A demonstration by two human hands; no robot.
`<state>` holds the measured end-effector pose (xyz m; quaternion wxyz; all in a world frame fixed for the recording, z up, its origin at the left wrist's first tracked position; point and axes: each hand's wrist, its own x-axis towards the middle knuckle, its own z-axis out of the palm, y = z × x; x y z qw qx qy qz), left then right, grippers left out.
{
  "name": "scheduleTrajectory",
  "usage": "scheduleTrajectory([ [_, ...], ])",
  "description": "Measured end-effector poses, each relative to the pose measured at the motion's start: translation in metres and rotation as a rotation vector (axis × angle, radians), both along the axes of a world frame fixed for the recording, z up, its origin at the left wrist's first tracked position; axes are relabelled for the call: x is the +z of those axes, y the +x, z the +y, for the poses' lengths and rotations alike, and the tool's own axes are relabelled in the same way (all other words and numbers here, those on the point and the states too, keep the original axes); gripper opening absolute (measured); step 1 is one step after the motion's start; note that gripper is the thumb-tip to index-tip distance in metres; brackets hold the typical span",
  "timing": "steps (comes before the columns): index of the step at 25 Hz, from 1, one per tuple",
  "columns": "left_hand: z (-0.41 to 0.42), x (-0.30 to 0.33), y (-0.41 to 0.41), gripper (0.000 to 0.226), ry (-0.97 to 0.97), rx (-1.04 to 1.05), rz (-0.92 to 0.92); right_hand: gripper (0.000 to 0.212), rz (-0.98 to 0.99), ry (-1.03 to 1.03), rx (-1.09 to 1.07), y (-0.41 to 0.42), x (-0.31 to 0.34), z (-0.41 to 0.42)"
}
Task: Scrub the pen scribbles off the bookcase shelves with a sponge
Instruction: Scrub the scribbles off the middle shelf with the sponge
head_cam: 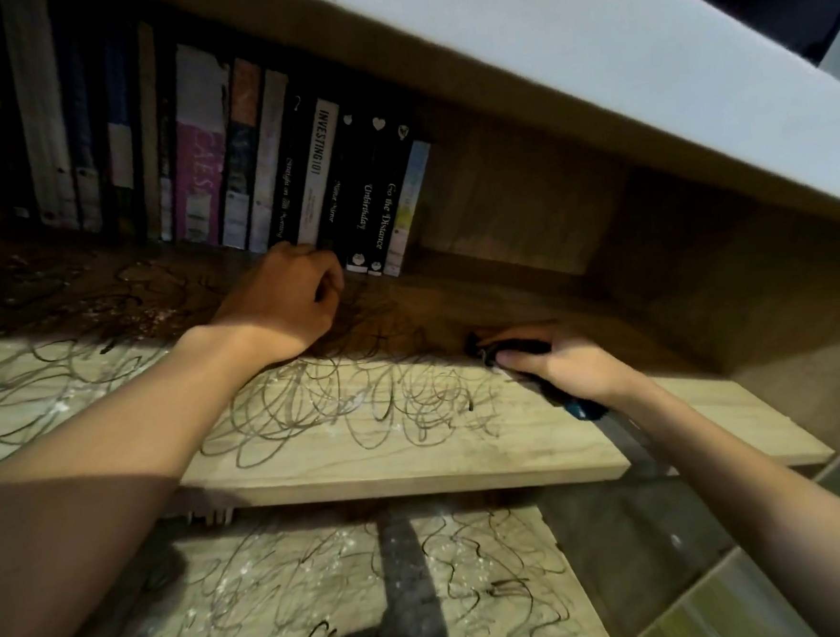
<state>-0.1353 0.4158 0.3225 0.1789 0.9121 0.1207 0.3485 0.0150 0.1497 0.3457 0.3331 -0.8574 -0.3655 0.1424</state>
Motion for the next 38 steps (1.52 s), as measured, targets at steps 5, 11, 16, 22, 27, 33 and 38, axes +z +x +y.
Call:
scheduleTrajectory([
  [5,-0.009,0.001,0.0,0.017,0.041,-0.006,-0.003,0.023,-0.285,-0.197,-0.168,-0.003,0.001,0.016],
  [11,-0.009,0.0,-0.005,0.015,0.04,-0.046,-0.029,0.018,-0.257,0.025,0.127,-0.037,-0.01,-0.018],
  [16,-0.008,-0.001,-0.003,0.016,0.057,-0.042,-0.034,0.02,-0.514,-0.166,-0.157,0.012,-0.013,-0.008],
  [22,-0.006,-0.001,-0.004,0.015,0.052,-0.04,-0.015,0.029,-0.424,-0.115,0.092,-0.031,-0.012,0.025],
  [27,-0.006,-0.002,-0.002,0.015,0.048,-0.036,-0.011,0.023,-0.225,0.059,0.183,-0.038,-0.001,-0.008],
  [33,-0.008,-0.002,-0.004,0.014,0.023,-0.024,0.008,0.034,-0.508,-0.245,-0.154,0.02,-0.012,0.014],
  [38,-0.011,0.0,-0.003,0.015,0.034,-0.029,0.002,0.031,-0.431,-0.009,0.16,-0.052,-0.018,0.006],
])
